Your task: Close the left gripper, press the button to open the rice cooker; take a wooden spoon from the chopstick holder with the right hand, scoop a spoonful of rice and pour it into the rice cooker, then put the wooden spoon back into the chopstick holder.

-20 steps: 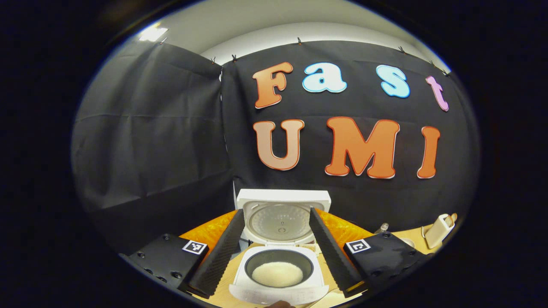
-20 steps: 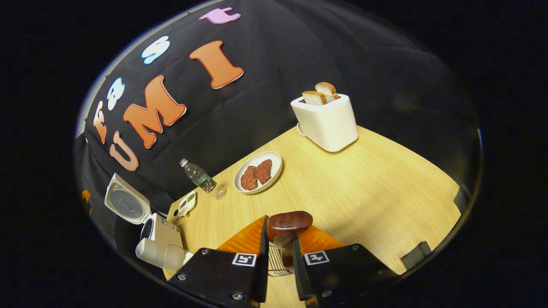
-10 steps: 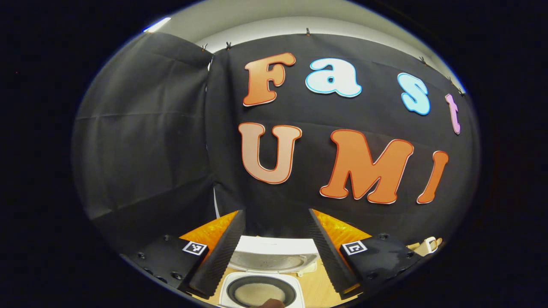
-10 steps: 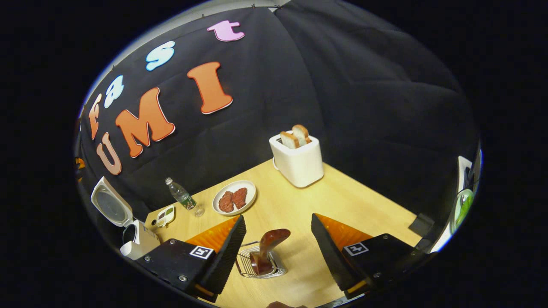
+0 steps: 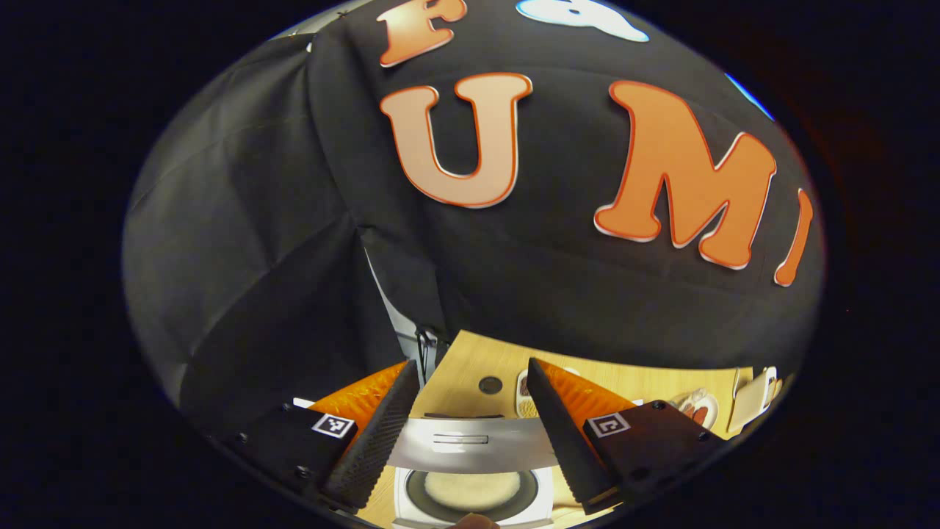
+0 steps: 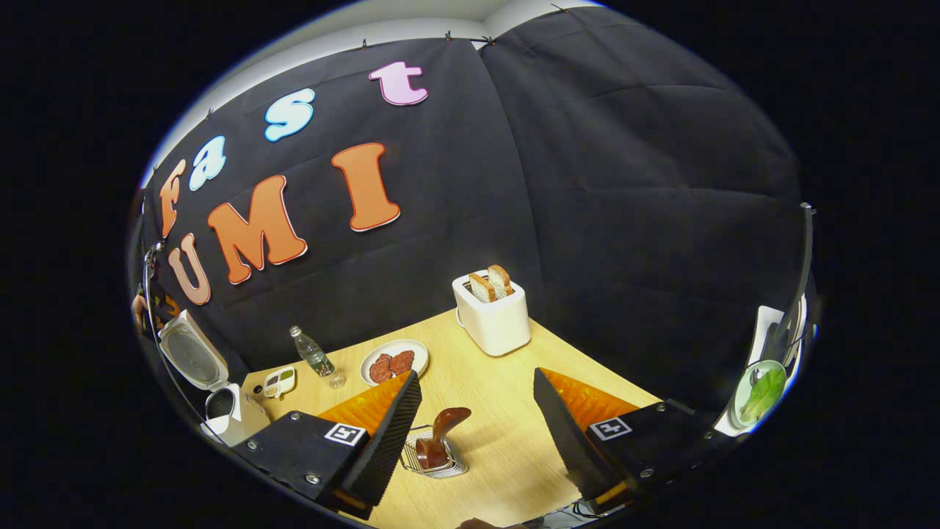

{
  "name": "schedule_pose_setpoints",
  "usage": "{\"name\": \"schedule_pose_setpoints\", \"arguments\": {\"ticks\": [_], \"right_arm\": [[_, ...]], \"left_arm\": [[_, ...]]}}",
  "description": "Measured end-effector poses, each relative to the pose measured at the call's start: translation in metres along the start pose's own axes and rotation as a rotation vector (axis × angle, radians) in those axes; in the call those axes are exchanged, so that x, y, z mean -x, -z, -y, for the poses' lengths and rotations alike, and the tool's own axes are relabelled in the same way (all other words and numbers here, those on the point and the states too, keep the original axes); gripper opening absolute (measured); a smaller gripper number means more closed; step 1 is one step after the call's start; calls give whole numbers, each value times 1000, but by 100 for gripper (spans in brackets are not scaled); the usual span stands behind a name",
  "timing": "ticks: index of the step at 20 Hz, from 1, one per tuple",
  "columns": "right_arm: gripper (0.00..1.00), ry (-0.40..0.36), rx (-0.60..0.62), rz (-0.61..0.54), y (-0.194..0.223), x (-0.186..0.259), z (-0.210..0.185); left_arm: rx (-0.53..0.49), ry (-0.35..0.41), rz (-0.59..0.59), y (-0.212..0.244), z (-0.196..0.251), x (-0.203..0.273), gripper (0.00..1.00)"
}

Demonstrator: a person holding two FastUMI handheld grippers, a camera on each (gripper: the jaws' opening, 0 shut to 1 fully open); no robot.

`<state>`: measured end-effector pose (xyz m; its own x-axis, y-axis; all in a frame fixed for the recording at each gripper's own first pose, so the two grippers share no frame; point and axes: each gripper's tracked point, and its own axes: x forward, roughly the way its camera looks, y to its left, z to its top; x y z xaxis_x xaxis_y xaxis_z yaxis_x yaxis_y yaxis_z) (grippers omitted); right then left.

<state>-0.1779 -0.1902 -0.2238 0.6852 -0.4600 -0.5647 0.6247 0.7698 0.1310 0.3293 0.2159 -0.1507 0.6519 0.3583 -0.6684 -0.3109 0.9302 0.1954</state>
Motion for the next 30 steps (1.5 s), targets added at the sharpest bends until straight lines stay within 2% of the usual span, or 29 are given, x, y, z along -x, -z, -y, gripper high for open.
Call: {"name": "schedule_pose_setpoints", "arguments": {"ticks": [3,6,9,17,18,22,25,27,28,30], "right_arm": [[95,-26,-11,9,-5,2,-5],[95,-63,5,12,-8,1,-13],[95,-100,19,-1,-9,-4,-26],[95,-244,82,-38,1,-15,-79],[95,-250,99,-48,3,-16,-81],[95,-277,142,-37,0,-14,-93],[95,-314,151,-21,-4,-11,-108],[95,-340,167,-14,-7,-10,-117],[95,-352,173,-3,-11,-9,-121],[95,-377,181,6,-16,-8,-131]], "left_arm": [[42,-7,-198,41,1,-7,99],[23,15,-403,96,5,19,99],[0,31,-452,131,3,35,100],[27,43,-757,268,12,37,99],[52,39,-699,265,9,27,100],[93,35,-693,264,11,29,100],[102,20,-623,262,10,26,100],[118,50,-610,269,18,37,100],[117,81,-556,265,23,40,100],[91,73,-454,249,17,52,100]]}}
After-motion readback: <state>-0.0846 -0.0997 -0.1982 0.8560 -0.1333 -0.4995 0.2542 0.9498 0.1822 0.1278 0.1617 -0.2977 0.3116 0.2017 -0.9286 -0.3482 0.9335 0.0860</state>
